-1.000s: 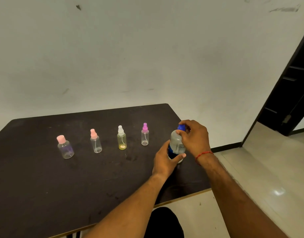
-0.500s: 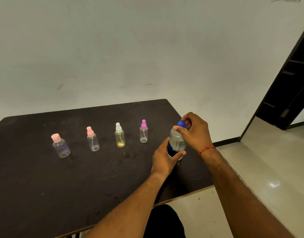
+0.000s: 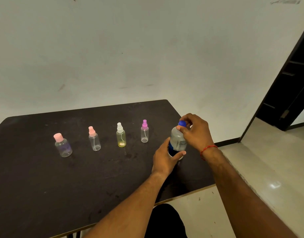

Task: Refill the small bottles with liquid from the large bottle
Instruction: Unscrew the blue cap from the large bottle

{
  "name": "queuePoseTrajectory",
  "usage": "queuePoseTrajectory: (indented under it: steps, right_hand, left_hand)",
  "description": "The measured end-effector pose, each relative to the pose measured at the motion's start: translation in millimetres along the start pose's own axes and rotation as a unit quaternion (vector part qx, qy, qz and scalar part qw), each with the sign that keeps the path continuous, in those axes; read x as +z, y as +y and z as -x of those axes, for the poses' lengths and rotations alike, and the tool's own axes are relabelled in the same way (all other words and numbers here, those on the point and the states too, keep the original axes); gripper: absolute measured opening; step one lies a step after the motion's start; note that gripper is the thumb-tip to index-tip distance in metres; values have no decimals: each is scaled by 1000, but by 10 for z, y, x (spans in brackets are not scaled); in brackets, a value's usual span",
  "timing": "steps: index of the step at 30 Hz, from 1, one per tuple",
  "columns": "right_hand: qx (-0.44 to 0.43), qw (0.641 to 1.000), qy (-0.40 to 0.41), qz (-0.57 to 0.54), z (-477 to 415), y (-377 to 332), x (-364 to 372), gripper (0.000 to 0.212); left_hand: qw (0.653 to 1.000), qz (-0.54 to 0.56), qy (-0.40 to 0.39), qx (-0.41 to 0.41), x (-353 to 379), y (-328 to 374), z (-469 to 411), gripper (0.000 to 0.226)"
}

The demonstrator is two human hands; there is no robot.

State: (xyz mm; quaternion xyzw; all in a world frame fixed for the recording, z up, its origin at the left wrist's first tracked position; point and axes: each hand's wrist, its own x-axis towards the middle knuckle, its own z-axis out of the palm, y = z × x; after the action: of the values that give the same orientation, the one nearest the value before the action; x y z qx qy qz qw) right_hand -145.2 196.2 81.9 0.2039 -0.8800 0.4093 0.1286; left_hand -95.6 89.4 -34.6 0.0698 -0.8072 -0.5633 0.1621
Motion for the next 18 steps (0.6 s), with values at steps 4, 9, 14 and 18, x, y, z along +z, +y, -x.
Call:
queuePoseTrajectory:
  steps: [4,9,14,18]
  right_hand:
    - [0,998,-53,-40,1,-15,-41,42]
    - [22,1000,-21,5,-1,-36,-15,42]
    - [12,999,-25,47,-25,-15,-6,19]
    - [3,998,-60,-23,6,-36,-41,39]
  left_hand:
    - [1000,6,-5,-3,-7,-5,-5,66]
    - [1000,4,-2,-3,0,11,4,66]
    - [1000,8,7,11,-5,-18,14,62]
    - [1000,10,5,15,-2,-12,14,63]
